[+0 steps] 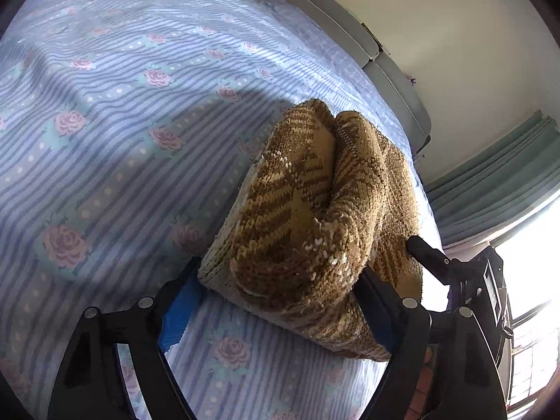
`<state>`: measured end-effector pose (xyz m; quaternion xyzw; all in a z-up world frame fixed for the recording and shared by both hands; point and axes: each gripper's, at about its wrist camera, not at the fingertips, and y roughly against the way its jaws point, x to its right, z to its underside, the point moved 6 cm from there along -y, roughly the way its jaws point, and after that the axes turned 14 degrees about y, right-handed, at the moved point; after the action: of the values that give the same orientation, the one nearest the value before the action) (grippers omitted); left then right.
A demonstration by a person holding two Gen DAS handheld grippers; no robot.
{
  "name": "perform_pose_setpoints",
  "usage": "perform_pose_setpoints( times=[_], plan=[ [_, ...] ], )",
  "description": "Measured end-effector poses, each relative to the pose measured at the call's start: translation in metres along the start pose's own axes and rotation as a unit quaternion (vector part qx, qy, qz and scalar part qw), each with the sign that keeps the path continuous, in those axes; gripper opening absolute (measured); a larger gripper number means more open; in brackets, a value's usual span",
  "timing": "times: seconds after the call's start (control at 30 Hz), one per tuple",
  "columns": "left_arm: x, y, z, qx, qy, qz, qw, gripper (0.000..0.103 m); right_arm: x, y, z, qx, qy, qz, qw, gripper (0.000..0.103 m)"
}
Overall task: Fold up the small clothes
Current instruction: 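Grasp the folded sweater with both grippers and lift it off the bed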
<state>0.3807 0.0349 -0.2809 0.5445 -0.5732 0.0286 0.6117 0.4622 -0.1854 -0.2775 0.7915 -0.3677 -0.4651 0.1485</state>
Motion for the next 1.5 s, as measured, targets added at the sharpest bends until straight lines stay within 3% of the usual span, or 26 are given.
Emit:
perform_pose_setpoints(
  times=[0.13,0.2,0.27,0.43,0.73,1.03,1.2,1.33,1.5],
  plan=[
    [0.000,0.002,0.002,0.008,0.004,0.003,1.0000,0.069,0.006,-0.016,-0.010,-0.009,-0.026,-0.025,0.999,0.090],
    [0.004,0.004,0.003,0.014,-0.003,0.004,0.9999,0.061,0.006,-0.021,-0.014,-0.014,-0.036,-0.042,0.998,0.076],
    [0.008,0.007,0.003,0.017,-0.010,0.007,0.9998,0.053,0.002,-0.026,-0.018,-0.018,-0.037,-0.049,0.998,0.068],
    [0.017,0.015,0.004,0.023,-0.023,0.010,0.9994,0.040,-0.006,-0.020,-0.018,0.004,-0.033,-0.055,0.998,0.058],
    [0.032,0.044,-0.005,0.034,-0.036,0.029,0.9983,0.035,-0.029,0.013,-0.012,0.032,-0.013,-0.056,0.998,0.054],
    [0.044,0.092,-0.030,0.048,-0.046,0.059,0.9960,0.035,-0.094,0.025,-0.033,0.055,0.012,-0.058,0.997,0.053],
    [0.039,0.137,-0.063,0.072,-0.047,0.066,0.9942,0.035,-0.145,0.014,-0.043,0.061,0.033,-0.068,0.995,0.053],
    [0.020,0.180,-0.109,0.105,-0.049,0.057,0.9917,0.035,-0.193,-0.007,-0.048,0.062,0.049,-0.094,0.992,0.053],
    [-0.024,0.235,-0.180,0.148,-0.047,0.037,0.9871,0.035,-0.271,-0.073,-0.051,0.056,0.063,-0.136,0.987,0.053]
  ],
)
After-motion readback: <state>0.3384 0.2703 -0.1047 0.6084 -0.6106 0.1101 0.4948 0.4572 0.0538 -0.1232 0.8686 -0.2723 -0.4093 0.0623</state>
